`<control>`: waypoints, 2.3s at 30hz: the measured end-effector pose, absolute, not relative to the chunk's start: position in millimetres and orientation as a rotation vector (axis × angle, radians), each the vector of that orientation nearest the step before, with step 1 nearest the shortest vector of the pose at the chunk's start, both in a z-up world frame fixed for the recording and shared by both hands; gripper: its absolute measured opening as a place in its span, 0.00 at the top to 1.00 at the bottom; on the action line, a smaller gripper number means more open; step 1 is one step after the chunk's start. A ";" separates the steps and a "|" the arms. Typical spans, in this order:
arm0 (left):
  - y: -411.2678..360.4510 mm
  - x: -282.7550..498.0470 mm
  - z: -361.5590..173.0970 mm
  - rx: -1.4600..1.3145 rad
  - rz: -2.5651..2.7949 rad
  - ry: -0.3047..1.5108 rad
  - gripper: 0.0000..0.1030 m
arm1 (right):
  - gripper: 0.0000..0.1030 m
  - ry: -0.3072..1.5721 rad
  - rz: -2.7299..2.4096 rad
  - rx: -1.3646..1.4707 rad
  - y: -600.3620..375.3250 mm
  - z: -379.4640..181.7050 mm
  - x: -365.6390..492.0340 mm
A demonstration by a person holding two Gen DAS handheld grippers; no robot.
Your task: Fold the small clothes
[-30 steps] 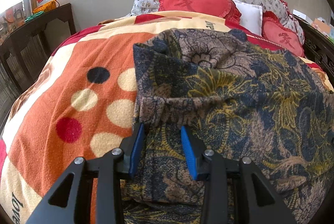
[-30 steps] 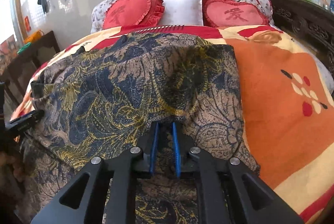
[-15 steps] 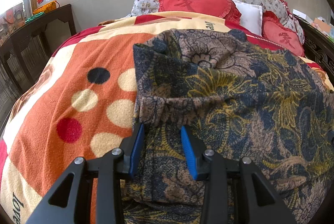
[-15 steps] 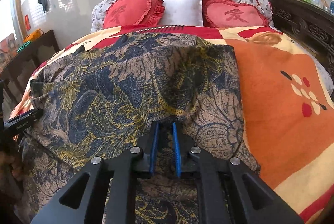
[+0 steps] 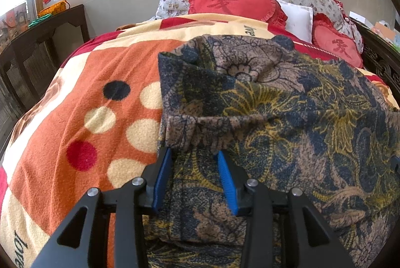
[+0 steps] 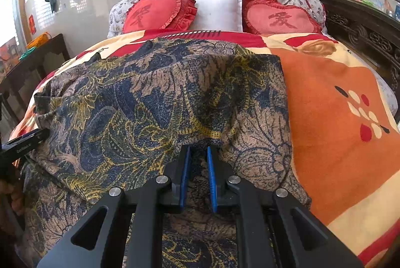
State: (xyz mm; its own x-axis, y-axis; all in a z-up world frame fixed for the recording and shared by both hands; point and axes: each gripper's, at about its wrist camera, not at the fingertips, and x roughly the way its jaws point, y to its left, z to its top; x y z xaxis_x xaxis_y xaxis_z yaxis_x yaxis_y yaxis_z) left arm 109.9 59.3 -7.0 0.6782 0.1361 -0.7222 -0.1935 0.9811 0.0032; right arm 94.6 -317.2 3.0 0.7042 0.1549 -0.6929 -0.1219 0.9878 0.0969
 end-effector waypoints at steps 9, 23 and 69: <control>54.5 113.0 -7.9 -0.076 0.122 0.815 0.35 | 0.86 0.777 0.156 0.048 -317.8 3.3 95.2; 124.8 -11.4 48.1 -0.131 -0.063 0.925 0.12 | 0.85 0.850 0.199 0.027 -322.5 14.5 94.4; 136.8 -216.0 -15.6 -0.513 -0.449 1.126 0.86 | 0.71 1.063 0.376 0.337 -439.9 0.9 -222.8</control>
